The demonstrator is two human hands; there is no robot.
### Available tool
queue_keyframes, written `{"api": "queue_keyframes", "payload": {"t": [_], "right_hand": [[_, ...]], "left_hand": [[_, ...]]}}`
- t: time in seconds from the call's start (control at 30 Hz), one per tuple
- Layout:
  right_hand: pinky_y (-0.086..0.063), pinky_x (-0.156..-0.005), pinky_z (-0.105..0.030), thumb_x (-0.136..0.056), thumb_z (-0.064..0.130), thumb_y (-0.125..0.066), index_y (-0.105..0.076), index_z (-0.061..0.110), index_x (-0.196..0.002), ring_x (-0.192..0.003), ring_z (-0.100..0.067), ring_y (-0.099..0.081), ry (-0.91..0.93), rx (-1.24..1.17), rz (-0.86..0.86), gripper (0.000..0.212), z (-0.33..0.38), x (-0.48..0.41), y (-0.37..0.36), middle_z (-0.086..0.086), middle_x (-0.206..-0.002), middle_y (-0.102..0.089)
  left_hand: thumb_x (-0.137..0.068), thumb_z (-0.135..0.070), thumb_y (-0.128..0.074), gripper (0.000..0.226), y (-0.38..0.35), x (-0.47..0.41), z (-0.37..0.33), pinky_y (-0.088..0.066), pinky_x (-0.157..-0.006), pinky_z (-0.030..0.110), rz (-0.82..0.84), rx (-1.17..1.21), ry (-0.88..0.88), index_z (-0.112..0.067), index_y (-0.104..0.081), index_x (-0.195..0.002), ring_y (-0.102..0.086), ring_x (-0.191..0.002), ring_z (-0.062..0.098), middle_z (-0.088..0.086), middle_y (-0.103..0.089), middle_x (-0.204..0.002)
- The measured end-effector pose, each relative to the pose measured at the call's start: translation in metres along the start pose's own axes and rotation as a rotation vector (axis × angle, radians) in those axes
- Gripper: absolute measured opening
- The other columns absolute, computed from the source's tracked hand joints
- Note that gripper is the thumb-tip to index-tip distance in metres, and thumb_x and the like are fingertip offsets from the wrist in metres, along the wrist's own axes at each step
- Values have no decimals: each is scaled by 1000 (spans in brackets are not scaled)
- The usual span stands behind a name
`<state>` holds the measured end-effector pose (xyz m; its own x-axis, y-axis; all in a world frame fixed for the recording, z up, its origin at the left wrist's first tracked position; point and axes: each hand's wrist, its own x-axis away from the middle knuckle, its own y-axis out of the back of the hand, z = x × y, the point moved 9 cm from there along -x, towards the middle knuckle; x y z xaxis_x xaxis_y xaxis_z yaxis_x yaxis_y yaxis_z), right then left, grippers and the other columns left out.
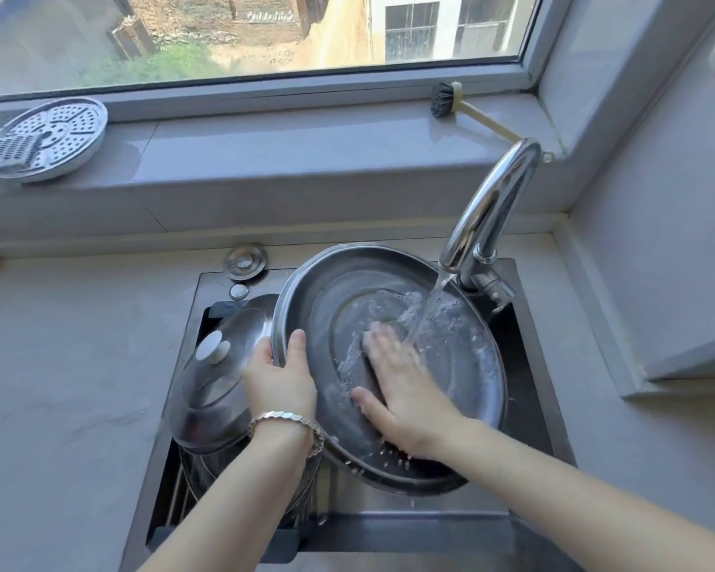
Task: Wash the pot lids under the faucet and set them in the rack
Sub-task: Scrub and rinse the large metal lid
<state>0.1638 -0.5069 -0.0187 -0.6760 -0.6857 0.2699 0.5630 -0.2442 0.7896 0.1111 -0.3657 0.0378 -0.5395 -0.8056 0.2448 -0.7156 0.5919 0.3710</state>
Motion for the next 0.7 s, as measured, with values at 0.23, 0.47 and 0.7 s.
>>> {"api": "queue_keyframes", "payload": {"t": [0.23, 0.47, 0.7], "right_hand": [[15, -114, -30, -82, 63, -7, 6, 15, -149, -142, -9, 18, -184, 98, -121, 84, -33, -31, 22, -1, -156, 17], [10, -118, -33, -83, 61, -6, 4, 23, -149, -139, -5, 21, 93, 97, -58, 77, 9, -30, 9, 8, -151, 21], [12, -117, -30, -75, 58, 0, 1, 19, -150, -138, -4, 20, 204, 25, -50, 84, 49, -19, -5, 8, -152, 17]], "left_hand": [[-92, -22, -54, 33, 8, 1, 1, -32, -49, 25, 11, 7, 9, -14, -46, -61, -39, -52, 15, 1, -42, -55], [-90, -22, -56, 29, 4, 1, 16, -39, -59, 31, 13, 9, 38, -8, -51, -66, -44, -60, 20, 4, -49, -60], [-91, -20, -56, 26, 0, 6, 14, -41, -65, 30, 36, -4, 19, -13, -53, -66, -48, -61, 19, 3, -53, -62]]}}
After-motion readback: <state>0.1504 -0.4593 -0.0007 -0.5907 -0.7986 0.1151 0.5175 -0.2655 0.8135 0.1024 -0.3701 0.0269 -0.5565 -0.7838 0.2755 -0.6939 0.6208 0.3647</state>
